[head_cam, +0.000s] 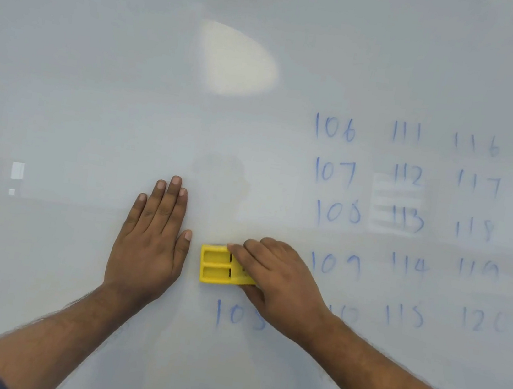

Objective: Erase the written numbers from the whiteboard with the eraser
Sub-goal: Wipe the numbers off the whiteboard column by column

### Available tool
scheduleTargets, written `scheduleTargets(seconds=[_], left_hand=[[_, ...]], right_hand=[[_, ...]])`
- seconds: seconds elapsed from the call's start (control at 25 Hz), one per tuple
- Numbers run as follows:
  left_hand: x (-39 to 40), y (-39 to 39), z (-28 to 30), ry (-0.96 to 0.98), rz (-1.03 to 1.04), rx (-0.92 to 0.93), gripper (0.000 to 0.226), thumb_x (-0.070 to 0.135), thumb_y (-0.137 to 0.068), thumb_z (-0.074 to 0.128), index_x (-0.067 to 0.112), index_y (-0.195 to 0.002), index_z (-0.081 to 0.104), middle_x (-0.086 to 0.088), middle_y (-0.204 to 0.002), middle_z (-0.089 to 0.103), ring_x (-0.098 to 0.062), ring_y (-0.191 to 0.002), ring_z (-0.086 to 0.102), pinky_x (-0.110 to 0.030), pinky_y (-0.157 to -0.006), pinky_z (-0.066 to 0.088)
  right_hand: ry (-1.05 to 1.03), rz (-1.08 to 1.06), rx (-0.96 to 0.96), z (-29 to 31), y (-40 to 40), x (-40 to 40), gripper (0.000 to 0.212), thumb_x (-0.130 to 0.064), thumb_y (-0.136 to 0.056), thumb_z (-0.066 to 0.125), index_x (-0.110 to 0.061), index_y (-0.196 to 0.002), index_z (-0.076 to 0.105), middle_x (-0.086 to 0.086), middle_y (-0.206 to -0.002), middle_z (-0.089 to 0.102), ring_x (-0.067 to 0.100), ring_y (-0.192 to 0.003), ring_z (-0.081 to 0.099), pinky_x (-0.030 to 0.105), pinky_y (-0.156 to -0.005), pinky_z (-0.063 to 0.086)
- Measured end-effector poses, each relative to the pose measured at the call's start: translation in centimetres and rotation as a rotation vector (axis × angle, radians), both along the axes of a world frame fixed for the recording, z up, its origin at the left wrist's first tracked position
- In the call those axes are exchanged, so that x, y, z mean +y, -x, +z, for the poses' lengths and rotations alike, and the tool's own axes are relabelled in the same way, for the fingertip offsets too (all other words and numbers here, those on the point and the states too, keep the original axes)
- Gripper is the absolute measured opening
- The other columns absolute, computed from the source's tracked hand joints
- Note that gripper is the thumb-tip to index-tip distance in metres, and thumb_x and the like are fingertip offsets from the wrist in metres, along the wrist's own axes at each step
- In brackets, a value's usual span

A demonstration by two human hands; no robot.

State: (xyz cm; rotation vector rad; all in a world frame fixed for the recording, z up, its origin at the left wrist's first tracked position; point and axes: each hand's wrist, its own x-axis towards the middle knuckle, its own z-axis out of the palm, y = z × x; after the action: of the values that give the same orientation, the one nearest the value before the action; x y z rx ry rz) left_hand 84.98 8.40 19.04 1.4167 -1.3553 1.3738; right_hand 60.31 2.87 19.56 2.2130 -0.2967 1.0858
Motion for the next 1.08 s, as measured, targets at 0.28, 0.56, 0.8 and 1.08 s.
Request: scheduleTargets(seconds=[0.28, 0.56, 0.8, 1.08], left_hand=[[0.2, 0.0, -1.0, -0.028, 0.011, 0.004, 0.064, 0.035, -0.104, 0.029, 0.007, -0.159, 0.016, -0.008, -0.169, 0.013, -0.024, -0.157, 0.01, -0.046, -0.127, 0.013], [0.2, 0.1, -1.7, -0.037, 0.007, 0.023, 0.064, 0.036, -0.103, 0.029, 0.007, -0.16, 0.016, -0.008, -0.169, 0.012, -0.024, -0.157, 0.008, -0.046, -0.127, 0.012], [0.3, 0.0, -2.2, -0.045, 0.018, 0.007, 0.065, 0.037, -0.103, 0.03, 0.006, -0.159, 0.017, -0.01, -0.169, 0.013, -0.024, -0.157, 0.008, -0.045, -0.127, 0.01], [0.2, 0.4, -3.3, -0.033, 0.024, 0.05, 0.064, 0.037, -0.104, 0.028, 0.006, -0.159, 0.017, -0.009, -0.169, 0.013, -0.024, -0.157, 0.008, -0.046, -0.127, 0.011]], right_hand=[[0.096, -0.077, 0.084, -0.3, 2.9, -0.7, 0.052, -0.017, -0.082, 0.066, -0.012, -0.132, 0.051, 0.004, -0.116, 0.061, 0.027, -0.096, 0.056, 0.038, -0.085, 0.048], [-0.01, 0.006, -0.075, 0.4, 0.0, -0.1, 0.049, -0.023, -0.088, 0.062, -0.011, -0.134, 0.05, 0.006, -0.117, 0.06, 0.03, -0.099, 0.055, 0.041, -0.086, 0.046], [0.094, 0.001, 0.083, -4.7, 0.7, -0.6, 0.045, -0.016, -0.09, 0.057, -0.012, -0.134, 0.048, 0.005, -0.116, 0.059, 0.028, -0.095, 0.053, 0.038, -0.085, 0.045], [0.148, -0.025, 0.136, -3.9, 3.2, -1.3, 0.042, -0.018, -0.091, 0.058, -0.012, -0.132, 0.053, 0.006, -0.109, 0.063, 0.029, -0.088, 0.057, 0.04, -0.082, 0.049]])
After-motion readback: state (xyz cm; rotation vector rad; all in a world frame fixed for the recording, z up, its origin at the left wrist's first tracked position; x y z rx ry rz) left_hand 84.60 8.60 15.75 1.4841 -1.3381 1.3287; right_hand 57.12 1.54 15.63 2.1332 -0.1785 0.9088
